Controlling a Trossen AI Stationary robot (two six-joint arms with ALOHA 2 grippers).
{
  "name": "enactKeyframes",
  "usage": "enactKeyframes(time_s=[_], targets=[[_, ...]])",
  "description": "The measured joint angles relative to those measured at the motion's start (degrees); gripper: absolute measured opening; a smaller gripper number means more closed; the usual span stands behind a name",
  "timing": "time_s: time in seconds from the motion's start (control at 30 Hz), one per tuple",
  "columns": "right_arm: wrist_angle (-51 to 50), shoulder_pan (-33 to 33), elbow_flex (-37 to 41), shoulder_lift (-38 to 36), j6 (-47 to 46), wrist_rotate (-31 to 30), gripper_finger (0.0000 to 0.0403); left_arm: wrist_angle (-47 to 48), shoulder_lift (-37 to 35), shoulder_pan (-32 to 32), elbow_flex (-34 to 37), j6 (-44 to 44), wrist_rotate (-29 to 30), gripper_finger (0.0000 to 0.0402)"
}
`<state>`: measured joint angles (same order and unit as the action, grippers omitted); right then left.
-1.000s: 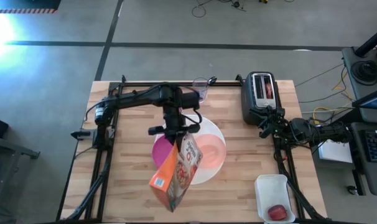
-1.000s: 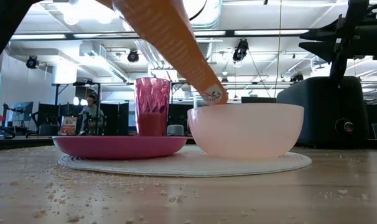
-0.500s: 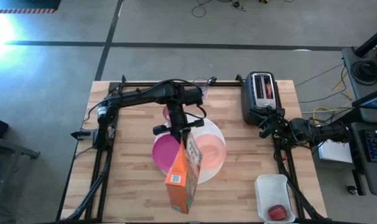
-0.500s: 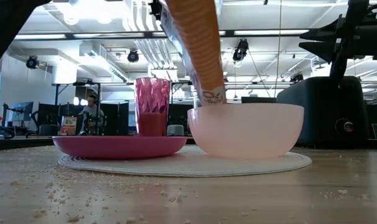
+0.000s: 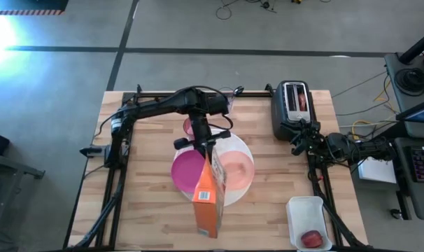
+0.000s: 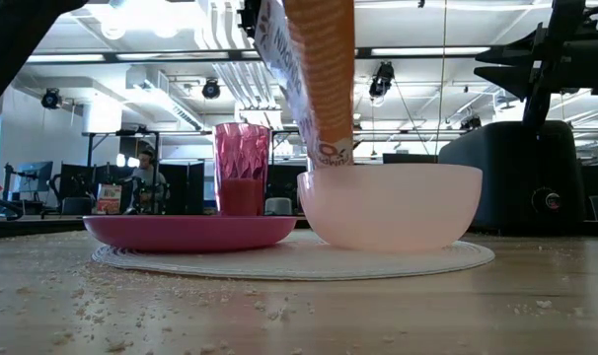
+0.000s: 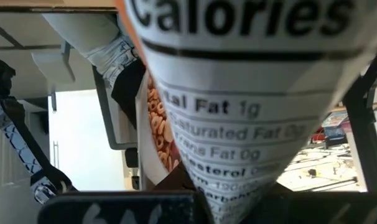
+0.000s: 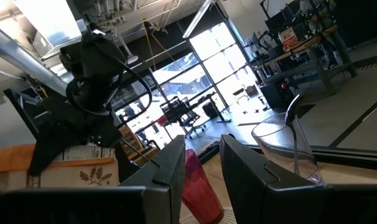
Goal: Arrange a breakfast setting
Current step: Pour the cereal into the orange bowl
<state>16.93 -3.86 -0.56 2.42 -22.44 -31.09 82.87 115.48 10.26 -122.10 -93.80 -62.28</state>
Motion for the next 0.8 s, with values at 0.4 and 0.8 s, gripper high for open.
enactKeyframes(time_s=[0.4,0.8], targets=[[0.0,0.02,-0.01,-0.01,0.0,0.0,0.0091,-6.25,0.0,0.0,0.0,-7.42,0.07,0.0],[0.0,0.02,0.0,0.0,0.0,0.0,0.0091,-10.01,0.0,1.29,0.42,-9.33,1.53,0.0]])
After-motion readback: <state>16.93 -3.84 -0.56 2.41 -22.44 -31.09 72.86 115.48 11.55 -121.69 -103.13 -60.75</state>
